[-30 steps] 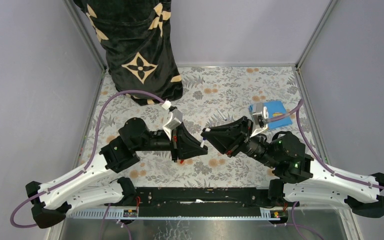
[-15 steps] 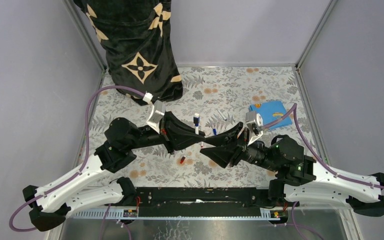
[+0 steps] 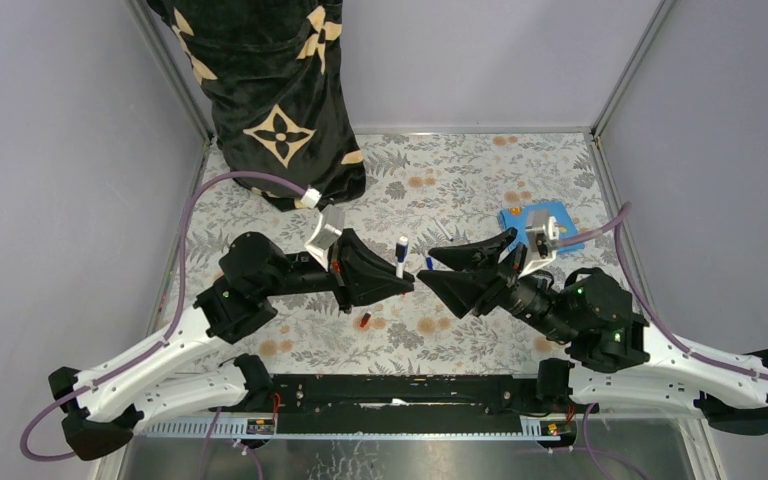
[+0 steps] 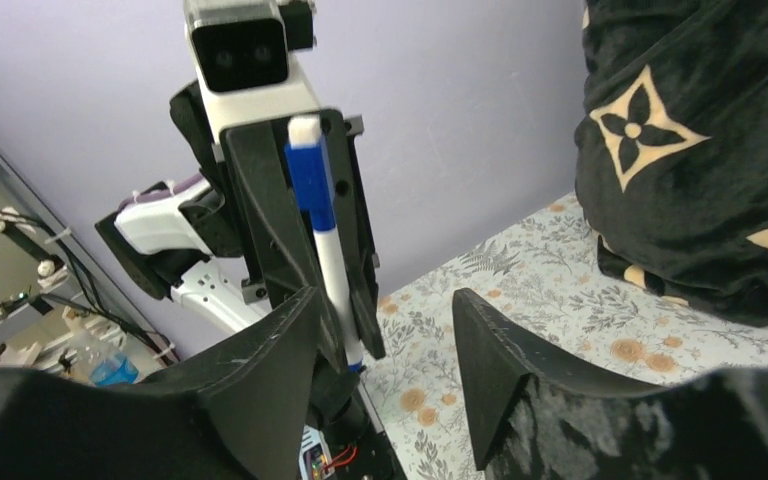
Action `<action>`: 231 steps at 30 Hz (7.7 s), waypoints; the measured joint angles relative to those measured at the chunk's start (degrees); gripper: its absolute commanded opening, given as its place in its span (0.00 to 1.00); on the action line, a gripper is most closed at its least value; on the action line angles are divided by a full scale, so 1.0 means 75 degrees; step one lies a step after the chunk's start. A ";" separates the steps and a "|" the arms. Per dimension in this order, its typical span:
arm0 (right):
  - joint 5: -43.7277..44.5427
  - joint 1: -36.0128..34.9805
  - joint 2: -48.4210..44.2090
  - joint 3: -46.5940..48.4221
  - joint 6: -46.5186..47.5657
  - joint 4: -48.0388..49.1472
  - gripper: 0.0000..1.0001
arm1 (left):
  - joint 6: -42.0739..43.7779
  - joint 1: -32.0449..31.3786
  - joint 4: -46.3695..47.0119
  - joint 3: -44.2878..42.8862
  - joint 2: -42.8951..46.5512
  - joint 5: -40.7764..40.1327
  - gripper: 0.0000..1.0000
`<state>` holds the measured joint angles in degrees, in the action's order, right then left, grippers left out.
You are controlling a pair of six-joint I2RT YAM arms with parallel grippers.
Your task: Insert the pens into the pen caps
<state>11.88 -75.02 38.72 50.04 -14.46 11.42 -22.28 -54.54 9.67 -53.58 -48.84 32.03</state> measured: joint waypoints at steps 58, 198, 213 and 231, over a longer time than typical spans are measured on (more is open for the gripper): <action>0.2707 -0.0003 0.0469 0.0172 -0.0761 -0.2914 0.74 | 0.0580 0.0306 -0.4060 -0.0373 -0.0720 -0.4121 0.00; -0.0600 0.3308 0.2209 -0.2684 -0.3343 0.1189 0.00 | -0.0816 0.1556 -0.2917 0.1396 0.0507 -0.3171 0.69; -0.0122 0.2486 0.2664 -0.2532 -0.4261 0.3028 0.00 | -0.0842 0.1378 -0.2550 0.1498 0.0265 -0.2780 0.67; -0.1142 0.2366 0.3244 -0.2034 -0.4170 0.3436 0.00 | -0.0775 0.1335 -0.2512 0.1489 -0.0152 -0.2748 0.39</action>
<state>3.31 -57.28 63.05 34.79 -45.74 37.19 -28.10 -44.53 -9.17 -42.41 -49.98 11.42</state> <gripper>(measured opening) 0.034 0.409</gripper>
